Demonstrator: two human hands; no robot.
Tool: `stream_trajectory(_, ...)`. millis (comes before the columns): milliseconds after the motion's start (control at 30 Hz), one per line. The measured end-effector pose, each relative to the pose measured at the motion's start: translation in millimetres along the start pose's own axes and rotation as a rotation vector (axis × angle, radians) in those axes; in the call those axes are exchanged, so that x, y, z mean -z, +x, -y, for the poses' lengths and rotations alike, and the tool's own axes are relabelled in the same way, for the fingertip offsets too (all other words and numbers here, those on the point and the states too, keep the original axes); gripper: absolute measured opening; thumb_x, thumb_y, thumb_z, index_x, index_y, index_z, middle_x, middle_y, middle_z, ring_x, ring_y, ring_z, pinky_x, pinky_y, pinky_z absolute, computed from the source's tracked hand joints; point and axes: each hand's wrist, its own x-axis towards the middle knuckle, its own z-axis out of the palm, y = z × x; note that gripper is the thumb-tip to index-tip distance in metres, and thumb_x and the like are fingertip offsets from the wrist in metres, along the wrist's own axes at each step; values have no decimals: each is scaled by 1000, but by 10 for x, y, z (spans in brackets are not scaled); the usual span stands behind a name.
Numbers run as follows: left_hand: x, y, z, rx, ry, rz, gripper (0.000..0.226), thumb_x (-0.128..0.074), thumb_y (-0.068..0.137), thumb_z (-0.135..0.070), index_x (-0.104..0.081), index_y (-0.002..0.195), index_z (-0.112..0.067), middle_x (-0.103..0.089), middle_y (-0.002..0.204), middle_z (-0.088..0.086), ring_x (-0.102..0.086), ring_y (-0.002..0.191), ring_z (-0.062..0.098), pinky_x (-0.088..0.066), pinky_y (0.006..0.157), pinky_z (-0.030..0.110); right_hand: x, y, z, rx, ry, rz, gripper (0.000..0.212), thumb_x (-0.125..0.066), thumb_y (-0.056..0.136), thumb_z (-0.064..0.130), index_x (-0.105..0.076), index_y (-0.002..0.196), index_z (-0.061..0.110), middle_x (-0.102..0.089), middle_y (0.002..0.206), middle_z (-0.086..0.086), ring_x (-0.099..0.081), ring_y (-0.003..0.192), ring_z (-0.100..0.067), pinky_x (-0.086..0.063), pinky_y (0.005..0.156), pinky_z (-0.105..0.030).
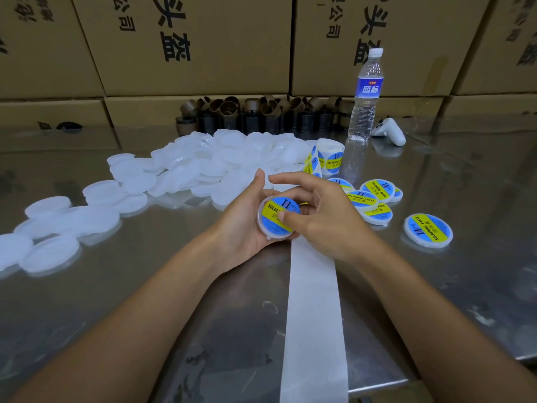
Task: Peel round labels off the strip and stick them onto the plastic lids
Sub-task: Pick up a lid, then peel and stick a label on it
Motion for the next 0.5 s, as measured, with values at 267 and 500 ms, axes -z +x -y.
stream_trajectory(267,-15,-23,-10,-3,1,10,76,-21,99,-54,-30,143,7,-46,139,28,-52,120,34,-45,97,44,-4,-6,5,0,-35,-12,51,-61,80,-6,-58,103,39,-72,85,11,-64,80,-7,-55,83,-44)
stream_trajectory(500,-22,-27,-8,-15,-3,2,75,-22,99,-53,-31,142,8,-46,139,29,-53,118,34,-48,91,41,-3,-10,24,3,-46,-18,48,-62,80,-7,-60,106,34,-73,86,10,-66,88,-15,-53,84,-44)
